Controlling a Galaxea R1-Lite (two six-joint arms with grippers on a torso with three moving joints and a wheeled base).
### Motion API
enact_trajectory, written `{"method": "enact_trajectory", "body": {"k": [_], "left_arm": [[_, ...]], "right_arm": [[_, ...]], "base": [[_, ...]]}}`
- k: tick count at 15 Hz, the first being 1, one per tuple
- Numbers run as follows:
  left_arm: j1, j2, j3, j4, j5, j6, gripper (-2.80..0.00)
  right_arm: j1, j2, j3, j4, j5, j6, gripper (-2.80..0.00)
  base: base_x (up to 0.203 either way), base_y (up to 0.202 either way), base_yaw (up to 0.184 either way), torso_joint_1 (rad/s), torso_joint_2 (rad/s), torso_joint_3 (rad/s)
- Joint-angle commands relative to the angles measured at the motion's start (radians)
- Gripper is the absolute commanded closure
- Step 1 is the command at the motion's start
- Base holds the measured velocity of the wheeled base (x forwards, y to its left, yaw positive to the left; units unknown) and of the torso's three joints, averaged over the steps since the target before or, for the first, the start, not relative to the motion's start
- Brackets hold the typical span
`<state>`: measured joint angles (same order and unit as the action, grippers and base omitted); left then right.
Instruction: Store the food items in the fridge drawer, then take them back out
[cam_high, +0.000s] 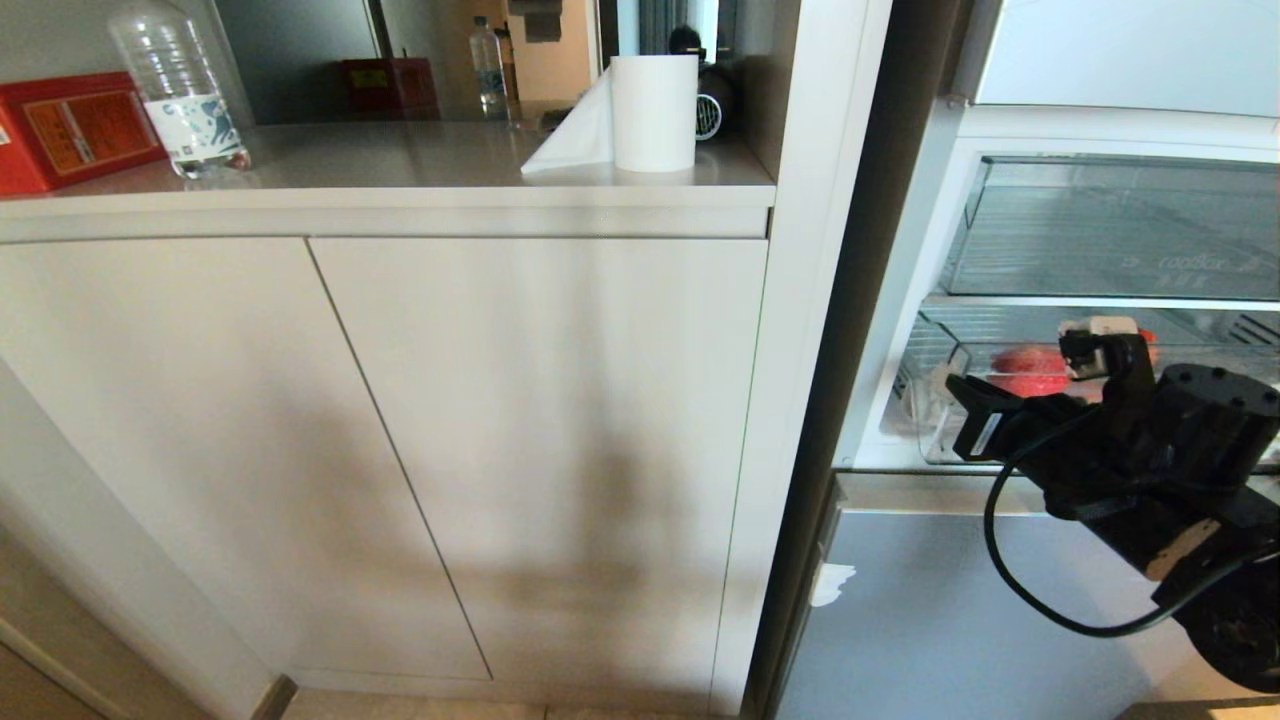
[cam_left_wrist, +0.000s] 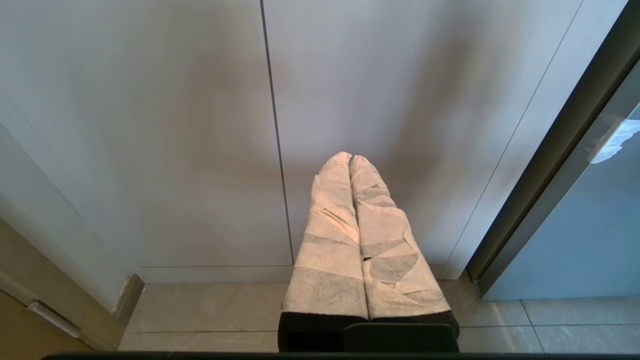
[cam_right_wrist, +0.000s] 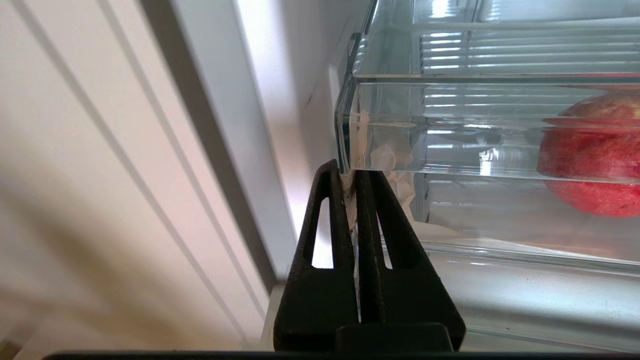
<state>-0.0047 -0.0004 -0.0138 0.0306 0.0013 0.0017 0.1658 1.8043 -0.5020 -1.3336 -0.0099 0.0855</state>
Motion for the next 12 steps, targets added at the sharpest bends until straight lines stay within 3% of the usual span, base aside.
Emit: {"method": "enact_trajectory", "body": {"k": [1, 5, 8, 9, 12], "left_arm": [[0.000, 0.000, 0.000, 0.000, 0.000, 0.000, 0.00], [0.000, 0.000, 0.000, 0.000, 0.000, 0.000, 0.00], [0.000, 0.000, 0.000, 0.000, 0.000, 0.000, 0.00], [0.000, 0.000, 0.000, 0.000, 0.000, 0.000, 0.00], [0.000, 0.000, 0.000, 0.000, 0.000, 0.000, 0.00]], "right_arm": [[0.015, -0.093, 0.091, -0.007, -0.001, 0.001, -2.80], [0.034, -0.262, 0.219, 0.018, -0.003, 0.015, -2.80], [0.033, -0.482, 0.270, 0.162, -0.011, 0.019, -2.80], [0.031, -0.554, 0.254, 0.259, -0.028, 0.019, -2.80], [0.024, -0.718, 0.031, 0.805, -0.090, 0.020, -2.80]], "base": [[0.000, 0.000, 0.000, 0.000, 0.00, 0.000], [0.000, 0.000, 0.000, 0.000, 0.00, 0.000], [0.000, 0.000, 0.000, 0.000, 0.00, 0.000], [0.000, 0.000, 0.000, 0.000, 0.00, 0.000], [0.000, 0.000, 0.000, 0.000, 0.00, 0.000]]}}
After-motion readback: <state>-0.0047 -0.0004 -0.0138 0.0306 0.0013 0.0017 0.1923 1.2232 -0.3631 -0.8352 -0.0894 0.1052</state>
